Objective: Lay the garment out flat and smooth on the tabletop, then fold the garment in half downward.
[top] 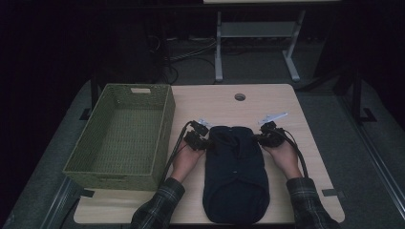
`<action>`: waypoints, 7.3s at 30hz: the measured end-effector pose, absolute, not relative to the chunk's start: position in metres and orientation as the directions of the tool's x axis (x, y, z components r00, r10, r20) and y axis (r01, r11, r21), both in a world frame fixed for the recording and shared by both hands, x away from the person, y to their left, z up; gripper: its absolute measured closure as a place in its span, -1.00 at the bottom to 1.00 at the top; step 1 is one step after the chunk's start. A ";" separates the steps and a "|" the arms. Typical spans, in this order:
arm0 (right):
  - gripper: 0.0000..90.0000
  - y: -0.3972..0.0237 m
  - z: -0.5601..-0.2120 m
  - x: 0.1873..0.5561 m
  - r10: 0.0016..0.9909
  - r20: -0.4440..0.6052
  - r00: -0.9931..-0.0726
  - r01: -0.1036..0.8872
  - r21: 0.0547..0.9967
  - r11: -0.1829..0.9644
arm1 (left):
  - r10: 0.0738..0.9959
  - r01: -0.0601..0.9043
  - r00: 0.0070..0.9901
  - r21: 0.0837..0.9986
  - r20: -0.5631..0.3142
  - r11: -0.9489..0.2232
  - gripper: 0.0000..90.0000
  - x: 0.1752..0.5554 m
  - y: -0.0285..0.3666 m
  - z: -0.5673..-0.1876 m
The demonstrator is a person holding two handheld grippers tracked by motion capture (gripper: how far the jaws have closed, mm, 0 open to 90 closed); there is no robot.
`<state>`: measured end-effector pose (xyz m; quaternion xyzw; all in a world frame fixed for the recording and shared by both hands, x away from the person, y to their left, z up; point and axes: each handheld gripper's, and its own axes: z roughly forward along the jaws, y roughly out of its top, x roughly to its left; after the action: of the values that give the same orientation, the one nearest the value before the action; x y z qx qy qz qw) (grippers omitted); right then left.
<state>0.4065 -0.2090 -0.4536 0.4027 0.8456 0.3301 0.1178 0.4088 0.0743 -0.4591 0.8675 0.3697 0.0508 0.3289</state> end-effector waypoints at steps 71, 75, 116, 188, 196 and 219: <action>0.68 -0.213 -0.463 0.438 0.758 0.188 -0.624 0.683 0.602 0.413 | 0.618 0.585 0.758 0.636 -0.207 -0.504 0.68 0.451 0.075 -0.464; 0.75 -0.211 -0.463 0.436 0.761 0.173 -0.625 0.677 0.605 0.419 | 0.622 0.590 0.754 0.634 -0.210 -0.500 0.79 0.450 0.074 -0.463; 0.79 -0.201 -0.367 0.435 0.780 0.018 -0.626 0.514 0.761 0.395 | 0.692 0.453 0.720 0.786 -0.044 -0.421 0.83 0.443 0.088 -0.365; 0.77 -0.212 -0.401 0.303 0.696 0.037 -0.717 0.438 0.800 0.410 | 0.528 0.407 0.843 0.762 -0.101 -0.504 0.82 0.333 0.097 -0.390; 0.75 -0.213 -0.410 0.286 0.681 0.063 -0.729 0.451 0.792 0.410 | 0.508 0.419 0.852 0.750 -0.130 -0.511 0.80 0.316 0.100 -0.401; 0.43 -0.215 -0.437 0.237 0.646 0.129 -0.752 0.481 0.777 0.405 | 0.464 0.441 0.867 0.710 -0.179 -0.549 0.65 0.269 0.109 -0.427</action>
<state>0.2372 -0.2150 -0.4368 0.3385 0.8326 0.4277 0.0961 0.2693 0.1090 -0.4275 0.8799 0.2572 0.0148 0.3994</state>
